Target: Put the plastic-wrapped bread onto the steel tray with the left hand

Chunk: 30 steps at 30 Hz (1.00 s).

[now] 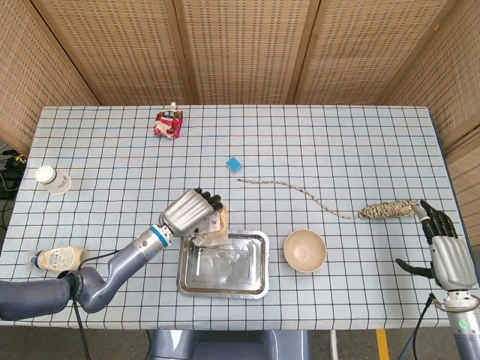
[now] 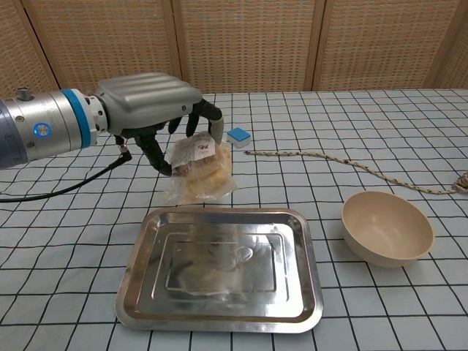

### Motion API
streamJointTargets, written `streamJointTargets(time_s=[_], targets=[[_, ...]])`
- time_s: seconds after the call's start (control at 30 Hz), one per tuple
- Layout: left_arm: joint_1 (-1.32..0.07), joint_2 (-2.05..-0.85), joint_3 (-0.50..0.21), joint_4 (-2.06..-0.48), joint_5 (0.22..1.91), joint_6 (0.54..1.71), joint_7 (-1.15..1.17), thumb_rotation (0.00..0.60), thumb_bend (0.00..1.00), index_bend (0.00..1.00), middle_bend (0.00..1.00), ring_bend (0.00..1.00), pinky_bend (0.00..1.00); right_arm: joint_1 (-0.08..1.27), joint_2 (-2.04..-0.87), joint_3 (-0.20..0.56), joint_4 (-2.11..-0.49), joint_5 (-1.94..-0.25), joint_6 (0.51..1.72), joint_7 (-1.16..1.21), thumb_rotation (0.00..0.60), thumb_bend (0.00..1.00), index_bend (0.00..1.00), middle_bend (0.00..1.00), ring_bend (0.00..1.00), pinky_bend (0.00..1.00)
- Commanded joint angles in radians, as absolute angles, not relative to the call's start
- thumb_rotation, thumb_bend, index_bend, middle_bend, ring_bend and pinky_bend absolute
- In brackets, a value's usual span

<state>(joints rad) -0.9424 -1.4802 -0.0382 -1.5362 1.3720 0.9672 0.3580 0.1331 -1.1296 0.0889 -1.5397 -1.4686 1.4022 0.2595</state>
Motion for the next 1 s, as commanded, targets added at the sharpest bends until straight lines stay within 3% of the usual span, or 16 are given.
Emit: streamJointTargets(time_s=[0.03, 0.13, 0.3, 0.4, 0.5, 0.73, 1.0], targets=[[-0.934, -1.489, -0.01, -1.573, 1.416, 0.974, 0.367, 0.6, 0.34, 0.59, 0.39, 0.41, 0.46, 0.134, -1.131, 0.087, -1.541, -1.47, 1.401, 0.255, 0.6, 0.04, 0.02, 0.0, 0.0, 0.0], [-0.928, -1.513, 0.005, -1.593, 1.441, 0.967, 0.374, 0.6, 0.3, 0.52, 0.32, 0.37, 0.42, 0.133, -1.131, 0.086, -1.544, -1.472, 1.403, 0.249, 0.6, 0.04, 0.02, 0.0, 0.0, 0.0], [-0.933, -1.503, 0.032, -1.64, 1.443, 0.906, 0.377, 0.6, 0.1, 0.22, 0.03, 0.09, 0.18, 0.129, -1.129, 0.087, -1.546, -1.468, 1.408, 0.249, 0.6, 0.04, 0.02, 0.0, 0.0, 0.0], [-0.927, -1.482, 0.029, -1.657, 1.429, 0.897, 0.396, 0.6, 0.03, 0.09, 0.0, 0.0, 0.03, 0.128, -1.127, 0.088, -1.547, -1.468, 1.41, 0.25, 0.6, 0.04, 0.02, 0.0, 0.0, 0.0], [-0.913, -1.459, 0.024, -1.672, 1.408, 0.902, 0.403, 0.6, 0.02, 0.01, 0.0, 0.0, 0.0, 0.127, -1.125, 0.088, -1.549, -1.468, 1.412, 0.25, 0.6, 0.04, 0.02, 0.0, 0.0, 0.0], [-0.824, -1.387, 0.02, -1.722, 1.375, 1.028, 0.467, 0.6, 0.01, 0.0, 0.0, 0.0, 0.0, 0.126, -1.123, 0.087, -1.551, -1.471, 1.415, 0.248, 0.6, 0.04, 0.02, 0.0, 0.0, 0.0], [-0.573, -1.314, 0.054, -1.77, 1.337, 1.371, 0.523, 0.6, 0.02, 0.0, 0.0, 0.0, 0.0, 0.127, -1.126, 0.081, -1.556, -1.479, 1.412, 0.238, 0.6, 0.04, 0.02, 0.0, 0.0, 0.0]])
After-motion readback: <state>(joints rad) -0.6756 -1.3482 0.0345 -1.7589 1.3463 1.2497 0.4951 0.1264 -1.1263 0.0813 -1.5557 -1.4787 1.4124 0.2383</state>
